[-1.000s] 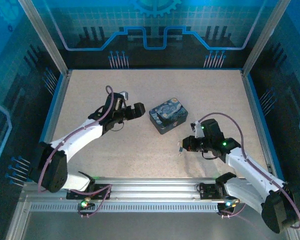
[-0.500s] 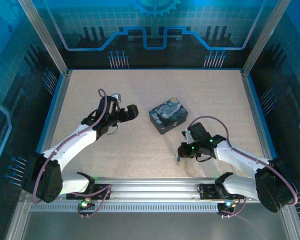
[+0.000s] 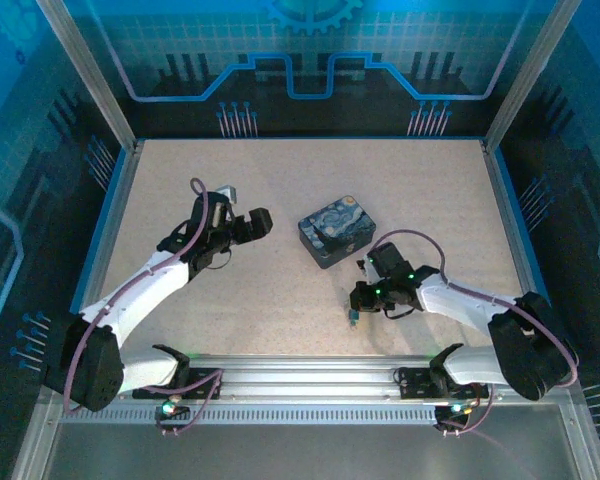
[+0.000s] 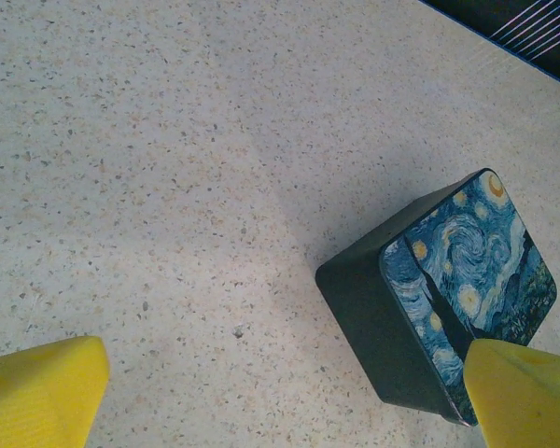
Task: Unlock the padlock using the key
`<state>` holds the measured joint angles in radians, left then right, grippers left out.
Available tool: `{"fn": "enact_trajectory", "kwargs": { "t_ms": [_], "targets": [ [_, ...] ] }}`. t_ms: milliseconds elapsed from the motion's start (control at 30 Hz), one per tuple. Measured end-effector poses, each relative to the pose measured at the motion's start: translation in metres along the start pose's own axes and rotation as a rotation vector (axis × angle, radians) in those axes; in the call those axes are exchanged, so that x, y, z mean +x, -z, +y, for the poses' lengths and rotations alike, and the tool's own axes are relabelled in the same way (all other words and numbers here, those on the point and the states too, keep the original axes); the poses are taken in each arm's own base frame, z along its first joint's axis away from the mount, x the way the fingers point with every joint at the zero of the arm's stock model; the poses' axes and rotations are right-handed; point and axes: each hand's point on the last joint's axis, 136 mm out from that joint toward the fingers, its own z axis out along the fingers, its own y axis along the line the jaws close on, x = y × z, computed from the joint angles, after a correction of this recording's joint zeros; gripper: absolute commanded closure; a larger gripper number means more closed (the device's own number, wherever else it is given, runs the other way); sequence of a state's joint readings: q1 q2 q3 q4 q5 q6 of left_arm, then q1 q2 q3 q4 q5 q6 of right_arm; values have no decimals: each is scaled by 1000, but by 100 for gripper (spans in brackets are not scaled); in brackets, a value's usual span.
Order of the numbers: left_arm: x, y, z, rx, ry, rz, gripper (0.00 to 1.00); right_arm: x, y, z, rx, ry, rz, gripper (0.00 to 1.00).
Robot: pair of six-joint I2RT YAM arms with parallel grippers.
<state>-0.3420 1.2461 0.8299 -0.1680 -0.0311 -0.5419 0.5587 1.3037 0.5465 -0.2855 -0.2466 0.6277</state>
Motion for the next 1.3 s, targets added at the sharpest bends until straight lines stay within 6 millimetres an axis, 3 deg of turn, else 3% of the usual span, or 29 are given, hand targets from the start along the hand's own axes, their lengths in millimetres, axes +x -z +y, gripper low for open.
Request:
{"fn": "enact_trajectory", "kwargs": {
  "t_ms": [300, 467, 633, 800, 933, 1133, 1300],
  "targets": [
    [-1, 5, 1, -3, 1, -6, 1, -3, -1, 1, 1, 7, -8, 74],
    [-7, 14, 1, -4, -1, -32, 1, -10, 12, 5, 5, 29, -43, 66],
    [-15, 26, 0, -8, -13, -73, 1, -33, 44, 16, 11, 71, -142, 57],
    [-29, 44, 0, -21, -27, -150, 1, -70, 93, 20, 47, 120, -317, 48],
    [-47, 65, 3, -49, -45, -247, 1, -97, 132, 8, 104, 132, -462, 39],
    [-67, 91, 17, -135, -79, -366, 1, -123, 177, -14, 191, 137, -661, 2],
    [-73, 103, 36, -236, -140, -451, 1, -135, 197, -41, 282, 117, -778, 0]
  ]
}}
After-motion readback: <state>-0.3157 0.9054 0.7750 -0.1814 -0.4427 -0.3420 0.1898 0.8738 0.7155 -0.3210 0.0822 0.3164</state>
